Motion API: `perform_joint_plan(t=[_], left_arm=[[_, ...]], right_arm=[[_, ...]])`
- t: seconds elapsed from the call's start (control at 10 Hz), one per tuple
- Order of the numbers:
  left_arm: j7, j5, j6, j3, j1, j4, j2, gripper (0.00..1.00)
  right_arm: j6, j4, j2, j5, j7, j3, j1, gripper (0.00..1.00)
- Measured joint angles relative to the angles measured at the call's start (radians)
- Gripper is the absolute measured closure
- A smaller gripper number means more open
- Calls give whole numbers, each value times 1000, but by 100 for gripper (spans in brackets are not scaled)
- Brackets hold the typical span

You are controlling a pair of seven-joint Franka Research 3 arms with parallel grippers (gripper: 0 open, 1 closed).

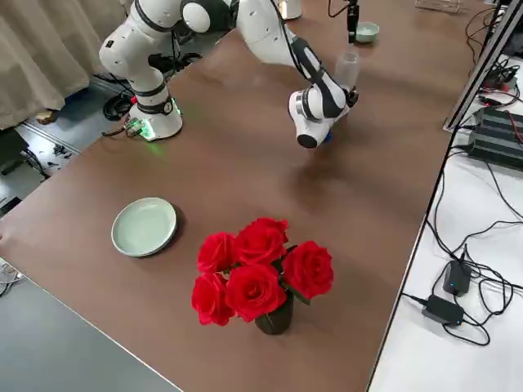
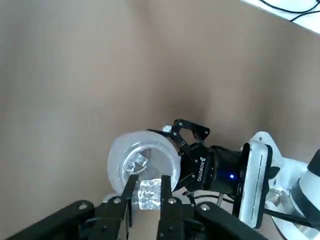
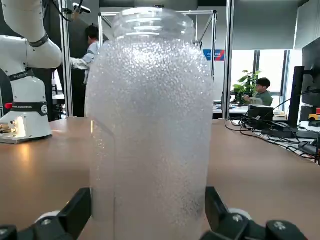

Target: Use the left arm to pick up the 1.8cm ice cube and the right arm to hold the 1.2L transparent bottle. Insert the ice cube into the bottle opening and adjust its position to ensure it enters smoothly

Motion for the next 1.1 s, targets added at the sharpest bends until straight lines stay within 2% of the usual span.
perform_joint_plan(t=[0.4, 0.9, 1.1], left_arm=[[1, 0, 5, 0, 0, 0, 8, 77], [59, 8, 42, 3, 2, 1, 15, 1], [79, 15, 4, 4, 5, 4, 7, 0]], right_arm=[[0, 1, 0, 0, -1, -1, 0, 0], [-2, 1, 0, 0, -2, -1, 0, 0], [-14, 1, 0, 0, -8, -2, -1, 0]])
